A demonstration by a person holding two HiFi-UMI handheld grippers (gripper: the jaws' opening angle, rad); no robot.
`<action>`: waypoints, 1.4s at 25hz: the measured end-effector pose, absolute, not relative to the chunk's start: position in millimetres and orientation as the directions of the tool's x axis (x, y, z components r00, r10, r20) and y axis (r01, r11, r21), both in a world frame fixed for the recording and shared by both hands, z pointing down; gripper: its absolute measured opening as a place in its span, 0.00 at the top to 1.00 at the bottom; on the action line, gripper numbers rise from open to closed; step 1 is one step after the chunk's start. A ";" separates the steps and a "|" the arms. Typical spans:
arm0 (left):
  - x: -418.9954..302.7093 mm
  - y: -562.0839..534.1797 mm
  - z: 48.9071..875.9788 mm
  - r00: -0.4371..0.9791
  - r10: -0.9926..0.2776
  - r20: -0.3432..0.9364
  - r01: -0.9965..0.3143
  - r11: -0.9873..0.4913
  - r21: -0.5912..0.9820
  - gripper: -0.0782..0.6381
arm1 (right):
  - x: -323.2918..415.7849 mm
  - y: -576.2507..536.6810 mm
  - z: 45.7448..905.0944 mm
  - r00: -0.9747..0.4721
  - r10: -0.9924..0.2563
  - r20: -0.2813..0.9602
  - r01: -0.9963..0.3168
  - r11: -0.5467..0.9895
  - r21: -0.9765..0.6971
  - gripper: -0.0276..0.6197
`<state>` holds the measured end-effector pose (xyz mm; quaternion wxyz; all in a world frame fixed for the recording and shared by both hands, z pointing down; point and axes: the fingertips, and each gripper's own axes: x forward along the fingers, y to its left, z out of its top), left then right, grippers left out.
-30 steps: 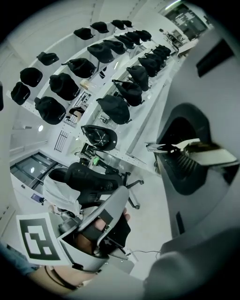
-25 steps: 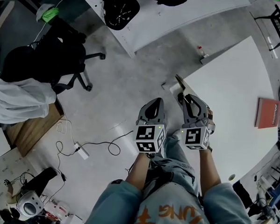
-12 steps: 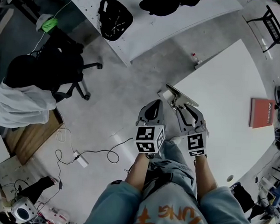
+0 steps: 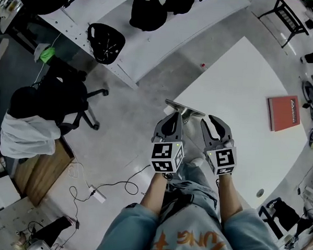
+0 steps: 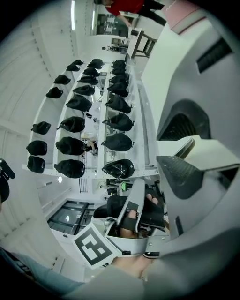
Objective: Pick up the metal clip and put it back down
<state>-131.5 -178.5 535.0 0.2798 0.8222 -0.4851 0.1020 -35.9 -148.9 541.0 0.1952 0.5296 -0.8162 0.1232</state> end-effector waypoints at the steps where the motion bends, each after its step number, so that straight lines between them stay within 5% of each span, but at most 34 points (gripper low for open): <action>1: -123.1 -178.0 530.9 0.519 -0.737 0.434 -0.850 -0.388 0.358 0.88 | -26.0 -146.5 537.8 -0.349 -0.825 0.445 -0.921 0.390 0.002 0.79; 16: 43.8 -147.1 457.5 0.727 -0.621 0.294 -0.687 -0.653 0.318 0.88 | 154.9 -94.3 453.6 0.010 -0.969 0.248 -1.000 -0.017 -0.024 0.87; 35: 246.3 -26.6 328.5 0.918 -0.397 0.019 -0.393 -0.899 0.191 0.88 | 337.8 76.3 331.4 0.357 -0.934 0.017 -0.934 -0.357 0.027 0.91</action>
